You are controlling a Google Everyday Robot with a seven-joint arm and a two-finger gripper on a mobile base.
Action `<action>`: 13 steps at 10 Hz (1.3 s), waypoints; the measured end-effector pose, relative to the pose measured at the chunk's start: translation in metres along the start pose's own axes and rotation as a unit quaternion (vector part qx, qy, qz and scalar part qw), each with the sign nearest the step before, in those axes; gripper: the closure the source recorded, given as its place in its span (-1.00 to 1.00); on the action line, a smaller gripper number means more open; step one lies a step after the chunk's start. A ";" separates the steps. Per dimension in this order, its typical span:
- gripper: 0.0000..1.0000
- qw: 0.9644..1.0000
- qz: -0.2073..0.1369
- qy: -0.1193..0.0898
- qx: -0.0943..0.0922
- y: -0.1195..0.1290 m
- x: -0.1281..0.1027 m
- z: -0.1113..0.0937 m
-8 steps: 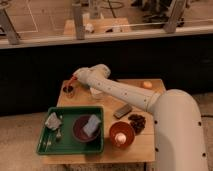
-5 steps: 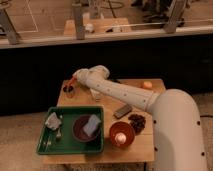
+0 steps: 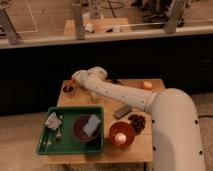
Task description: Place pepper in metal cup
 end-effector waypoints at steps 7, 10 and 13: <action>1.00 0.999 -0.039 0.008 0.000 -0.002 -0.009 0.003; 1.00 0.998 -0.058 0.008 -0.001 0.000 -0.014 0.005; 0.74 0.997 -0.073 -0.007 -0.007 0.003 -0.019 0.006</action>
